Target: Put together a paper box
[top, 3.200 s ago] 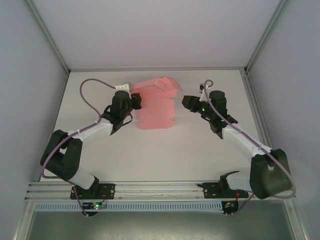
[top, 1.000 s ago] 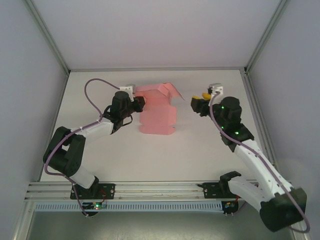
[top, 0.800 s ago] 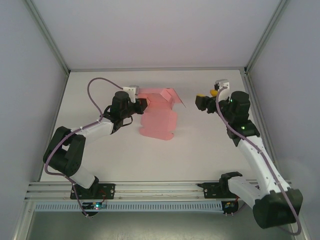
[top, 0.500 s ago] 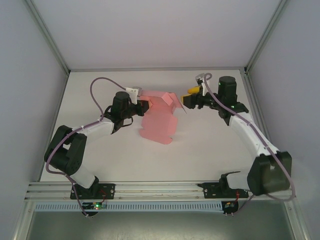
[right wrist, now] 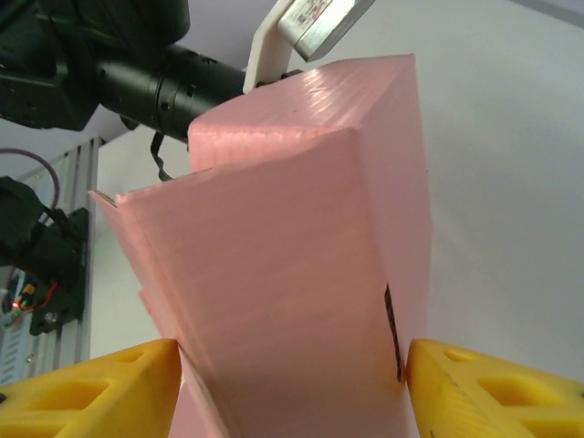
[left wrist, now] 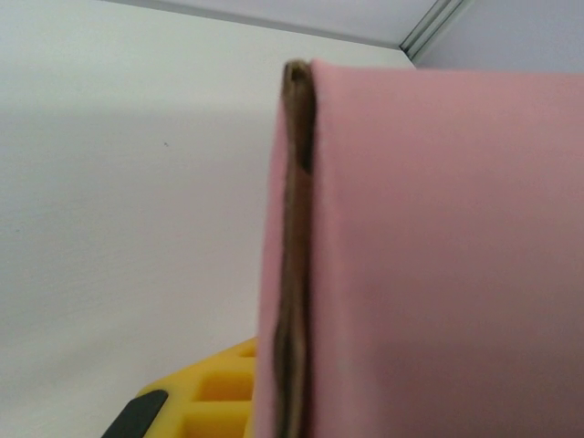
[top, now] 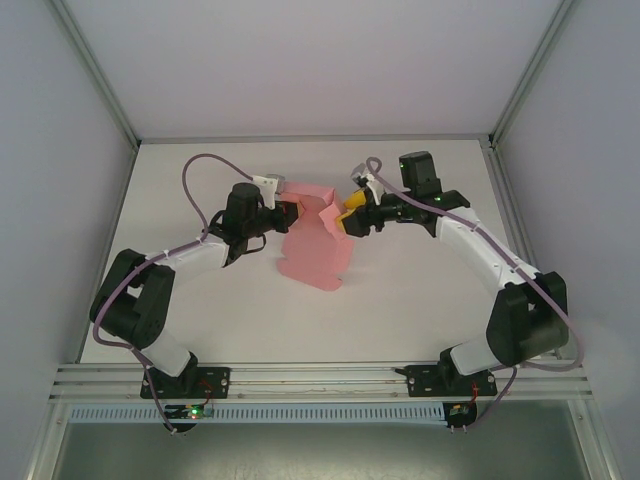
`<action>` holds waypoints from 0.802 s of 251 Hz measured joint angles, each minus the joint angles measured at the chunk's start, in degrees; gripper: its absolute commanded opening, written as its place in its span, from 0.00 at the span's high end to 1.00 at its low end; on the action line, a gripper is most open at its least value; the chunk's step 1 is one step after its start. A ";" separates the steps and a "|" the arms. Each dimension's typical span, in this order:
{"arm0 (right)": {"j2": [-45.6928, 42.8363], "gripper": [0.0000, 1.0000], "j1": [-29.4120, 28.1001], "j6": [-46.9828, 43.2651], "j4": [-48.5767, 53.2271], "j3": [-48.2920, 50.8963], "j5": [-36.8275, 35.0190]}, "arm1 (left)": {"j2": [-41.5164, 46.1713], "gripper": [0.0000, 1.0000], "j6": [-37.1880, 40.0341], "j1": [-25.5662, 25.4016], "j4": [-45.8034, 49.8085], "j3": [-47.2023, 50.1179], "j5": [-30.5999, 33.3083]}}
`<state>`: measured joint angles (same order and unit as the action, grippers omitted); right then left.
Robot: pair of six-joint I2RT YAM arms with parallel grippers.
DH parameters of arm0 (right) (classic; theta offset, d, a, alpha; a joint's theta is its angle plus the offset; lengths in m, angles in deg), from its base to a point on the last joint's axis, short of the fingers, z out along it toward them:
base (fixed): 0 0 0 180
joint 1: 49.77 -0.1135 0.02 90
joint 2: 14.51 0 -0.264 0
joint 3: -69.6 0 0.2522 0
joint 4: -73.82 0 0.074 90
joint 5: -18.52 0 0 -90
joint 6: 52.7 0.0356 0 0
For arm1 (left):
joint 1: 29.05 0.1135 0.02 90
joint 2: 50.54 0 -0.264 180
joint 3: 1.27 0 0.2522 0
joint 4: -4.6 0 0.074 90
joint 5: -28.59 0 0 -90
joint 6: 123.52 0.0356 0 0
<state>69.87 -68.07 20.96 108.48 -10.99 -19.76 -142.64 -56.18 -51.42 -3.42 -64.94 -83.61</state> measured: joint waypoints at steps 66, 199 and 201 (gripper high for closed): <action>0.31 0.37 -7.17 -0.15 -0.28 -1.16 -15.17 | -0.11 1.00 -0.02 0.00 1.20 0.00 0.39; 0.85 0.67 -20.96 8.94 -8.59 -1.01 -59.47 | -0.11 1.00 -1.57 -1.95 6.01 -3.78 10.99; 0.90 0.67 -21.20 8.90 -8.68 -1.01 -60.22 | -0.11 1.00 -1.62 -1.99 6.14 -3.87 11.23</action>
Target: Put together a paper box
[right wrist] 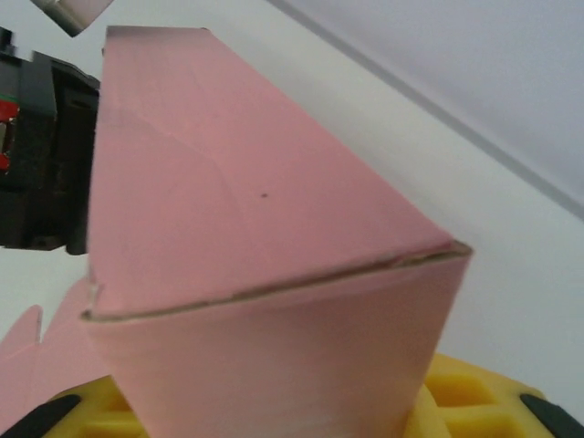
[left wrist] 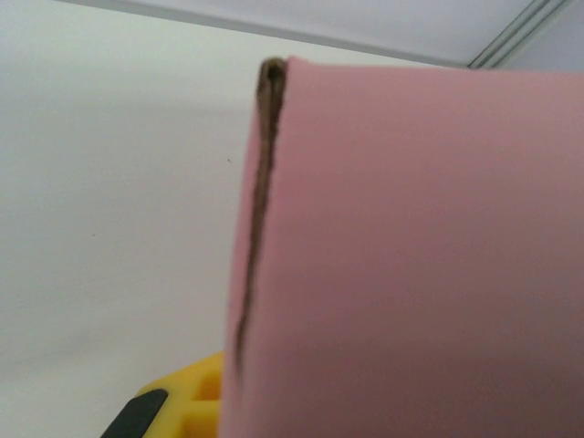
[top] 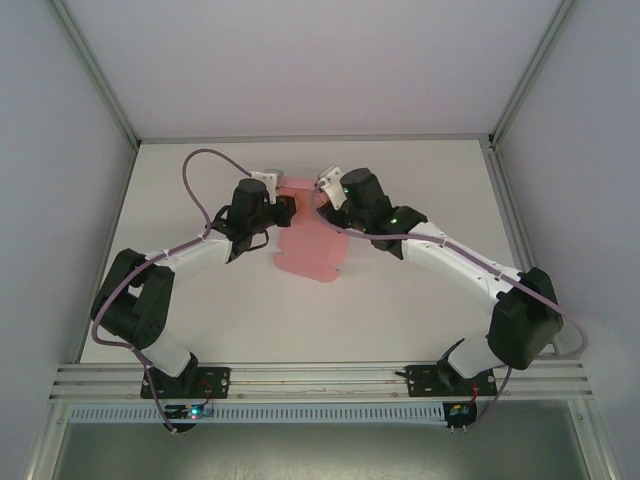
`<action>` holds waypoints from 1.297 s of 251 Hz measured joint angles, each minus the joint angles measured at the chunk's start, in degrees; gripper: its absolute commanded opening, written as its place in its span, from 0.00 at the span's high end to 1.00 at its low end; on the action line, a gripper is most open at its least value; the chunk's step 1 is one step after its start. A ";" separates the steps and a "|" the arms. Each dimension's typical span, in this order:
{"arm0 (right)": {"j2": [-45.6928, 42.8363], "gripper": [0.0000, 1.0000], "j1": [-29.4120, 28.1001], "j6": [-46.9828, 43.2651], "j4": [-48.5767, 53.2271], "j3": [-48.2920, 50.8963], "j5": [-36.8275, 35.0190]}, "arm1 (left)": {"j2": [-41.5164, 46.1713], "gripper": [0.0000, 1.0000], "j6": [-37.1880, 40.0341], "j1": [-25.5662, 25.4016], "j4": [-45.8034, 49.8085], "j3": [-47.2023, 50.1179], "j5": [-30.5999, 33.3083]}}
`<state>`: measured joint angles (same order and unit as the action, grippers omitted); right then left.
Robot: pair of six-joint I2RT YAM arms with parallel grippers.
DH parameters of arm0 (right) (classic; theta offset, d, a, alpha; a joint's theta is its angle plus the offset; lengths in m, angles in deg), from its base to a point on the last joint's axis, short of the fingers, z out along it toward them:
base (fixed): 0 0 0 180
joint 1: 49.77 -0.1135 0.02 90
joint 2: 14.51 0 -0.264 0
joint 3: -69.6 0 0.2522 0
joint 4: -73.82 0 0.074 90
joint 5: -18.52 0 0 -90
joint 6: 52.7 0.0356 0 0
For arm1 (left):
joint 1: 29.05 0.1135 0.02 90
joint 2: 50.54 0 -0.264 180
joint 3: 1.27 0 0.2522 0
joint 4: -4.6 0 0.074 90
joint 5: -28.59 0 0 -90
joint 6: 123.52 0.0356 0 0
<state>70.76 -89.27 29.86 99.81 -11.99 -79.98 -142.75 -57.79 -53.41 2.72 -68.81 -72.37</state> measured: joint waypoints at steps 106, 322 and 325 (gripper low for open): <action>3.82 0.89 -2.27 3.30 -1.95 0.09 -26.38 | 0.72 1.00 -1.09 -3.08 6.29 -2.10 5.88; 18.58 0.96 -1.53 14.86 -3.74 -7.56 -43.91 | -1.73 1.00 -20.87 -9.44 25.68 -12.39 17.62; 18.75 0.96 -1.51 14.82 -3.76 -7.63 -44.13 | -1.86 1.00 -20.98 -9.44 25.70 -12.48 17.59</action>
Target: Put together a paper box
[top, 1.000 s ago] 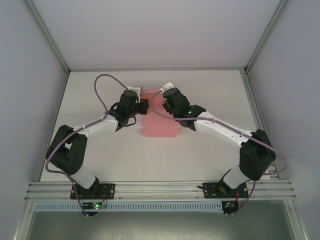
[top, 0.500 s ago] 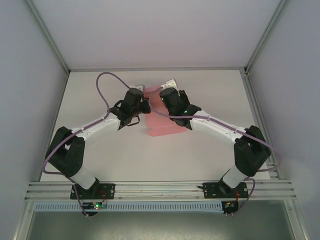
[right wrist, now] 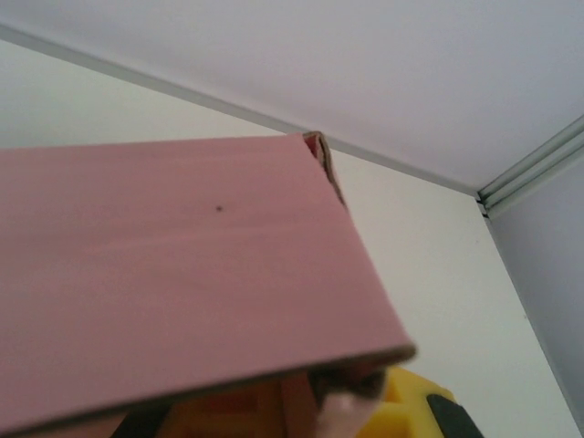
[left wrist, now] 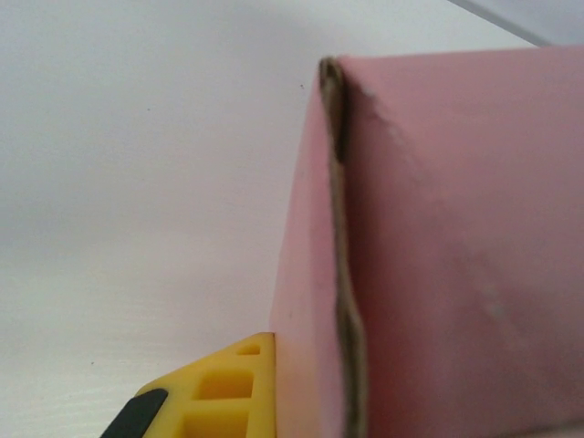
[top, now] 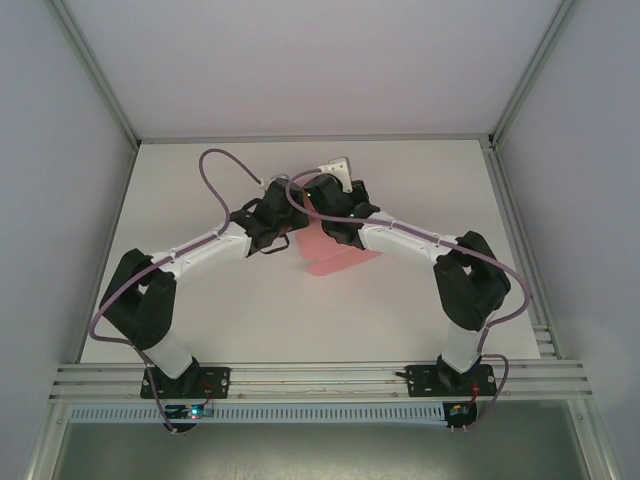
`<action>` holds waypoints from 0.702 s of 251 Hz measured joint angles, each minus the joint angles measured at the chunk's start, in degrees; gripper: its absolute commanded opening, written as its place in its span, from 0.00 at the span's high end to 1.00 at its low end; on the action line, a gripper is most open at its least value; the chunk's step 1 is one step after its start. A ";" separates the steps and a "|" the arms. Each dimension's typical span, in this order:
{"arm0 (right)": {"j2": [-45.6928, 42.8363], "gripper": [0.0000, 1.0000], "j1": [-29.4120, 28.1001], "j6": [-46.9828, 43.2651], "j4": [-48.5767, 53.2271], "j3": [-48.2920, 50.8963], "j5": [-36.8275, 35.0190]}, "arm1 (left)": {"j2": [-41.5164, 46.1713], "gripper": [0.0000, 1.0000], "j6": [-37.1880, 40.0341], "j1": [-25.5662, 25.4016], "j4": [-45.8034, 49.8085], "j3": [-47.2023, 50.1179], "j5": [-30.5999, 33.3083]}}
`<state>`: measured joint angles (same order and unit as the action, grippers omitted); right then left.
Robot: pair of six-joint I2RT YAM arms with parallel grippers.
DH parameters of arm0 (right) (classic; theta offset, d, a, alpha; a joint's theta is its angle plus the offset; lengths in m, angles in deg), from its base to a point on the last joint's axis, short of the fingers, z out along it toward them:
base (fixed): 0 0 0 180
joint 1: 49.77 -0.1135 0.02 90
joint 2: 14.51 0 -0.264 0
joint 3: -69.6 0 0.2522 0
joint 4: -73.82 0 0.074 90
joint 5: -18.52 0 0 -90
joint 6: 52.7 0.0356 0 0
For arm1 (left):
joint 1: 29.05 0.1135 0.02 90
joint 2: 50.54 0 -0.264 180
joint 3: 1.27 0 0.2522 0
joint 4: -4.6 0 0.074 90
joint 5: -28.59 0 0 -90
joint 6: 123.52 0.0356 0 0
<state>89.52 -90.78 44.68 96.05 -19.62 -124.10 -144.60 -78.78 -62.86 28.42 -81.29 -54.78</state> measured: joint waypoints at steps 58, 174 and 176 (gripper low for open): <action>-1.51 0.85 1.07 -2.05 -2.05 2.01 3.76 | -2.08 1.00 -0.22 0.02 0.70 -1.86 -0.04; -18.43 0.23 1.62 -13.42 -3.34 13.38 25.33 | -2.97 1.00 3.87 1.92 7.13 -5.44 1.29; -19.02 0.23 1.68 -13.25 -3.37 13.73 25.88 | -2.97 1.00 4.09 1.99 7.13 -5.44 1.29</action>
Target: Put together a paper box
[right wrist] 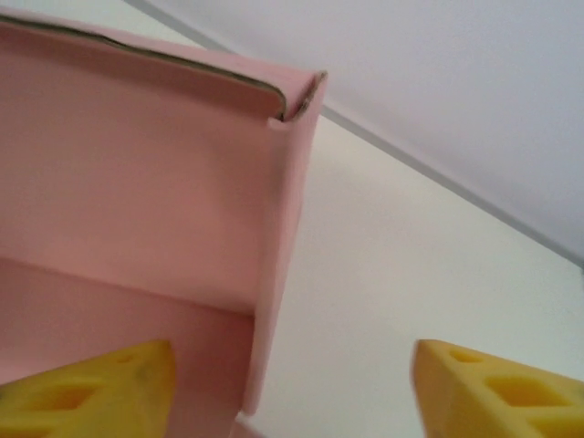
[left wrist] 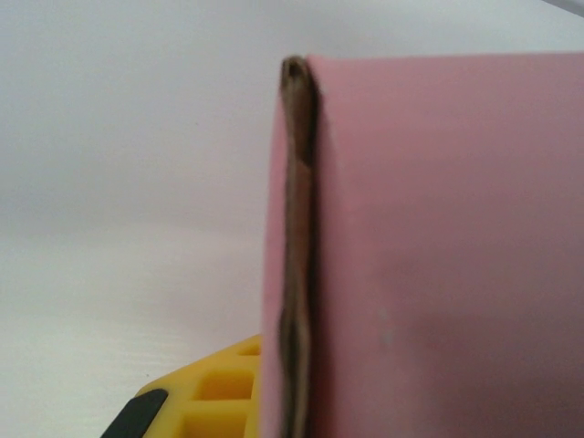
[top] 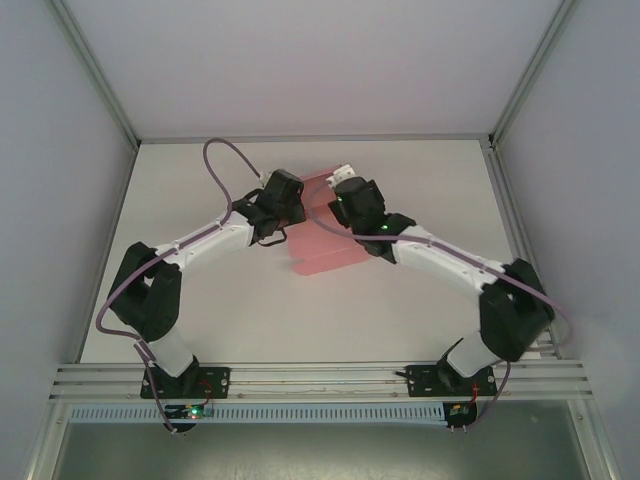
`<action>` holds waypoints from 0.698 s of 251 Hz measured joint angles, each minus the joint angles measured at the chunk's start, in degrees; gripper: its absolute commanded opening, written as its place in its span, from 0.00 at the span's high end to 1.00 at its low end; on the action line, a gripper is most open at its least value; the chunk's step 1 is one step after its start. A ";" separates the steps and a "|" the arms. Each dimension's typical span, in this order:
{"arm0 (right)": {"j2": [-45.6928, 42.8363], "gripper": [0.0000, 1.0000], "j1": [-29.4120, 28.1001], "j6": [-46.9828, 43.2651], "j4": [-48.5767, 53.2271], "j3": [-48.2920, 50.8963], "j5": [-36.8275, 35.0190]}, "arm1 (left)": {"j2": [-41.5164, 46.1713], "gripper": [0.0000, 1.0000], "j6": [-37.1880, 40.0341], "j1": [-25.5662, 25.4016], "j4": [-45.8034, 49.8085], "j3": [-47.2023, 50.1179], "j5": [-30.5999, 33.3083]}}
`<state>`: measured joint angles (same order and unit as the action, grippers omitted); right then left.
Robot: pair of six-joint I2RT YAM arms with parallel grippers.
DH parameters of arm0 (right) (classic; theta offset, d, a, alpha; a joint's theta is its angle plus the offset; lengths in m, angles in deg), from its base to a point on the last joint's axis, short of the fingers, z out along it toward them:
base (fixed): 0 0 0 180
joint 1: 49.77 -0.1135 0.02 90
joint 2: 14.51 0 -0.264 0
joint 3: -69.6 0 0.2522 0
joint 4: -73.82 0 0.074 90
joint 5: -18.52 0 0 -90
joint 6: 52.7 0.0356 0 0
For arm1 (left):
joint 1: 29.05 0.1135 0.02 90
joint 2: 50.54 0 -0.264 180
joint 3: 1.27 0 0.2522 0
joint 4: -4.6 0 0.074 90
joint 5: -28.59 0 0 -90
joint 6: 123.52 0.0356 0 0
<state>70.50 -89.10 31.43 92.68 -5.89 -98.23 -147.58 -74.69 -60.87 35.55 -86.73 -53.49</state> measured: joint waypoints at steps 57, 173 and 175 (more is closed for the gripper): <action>-18.43 0.02 5.16 1.64 -7.54 13.22 17.09 | -0.02 1.00 7.54 0.61 0.04 -0.09 -0.11; -39.43 0.02 25.73 24.20 -19.54 32.65 25.75 | -15.61 1.00 43.80 5.79 13.60 -23.30 -22.51; -39.47 0.02 25.73 24.20 -19.52 32.65 25.88 | -15.67 1.00 44.70 5.75 14.03 -23.47 -22.88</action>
<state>31.03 -63.37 55.63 73.16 26.76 -72.35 -163.25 -29.99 -55.12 49.58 -110.21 -76.37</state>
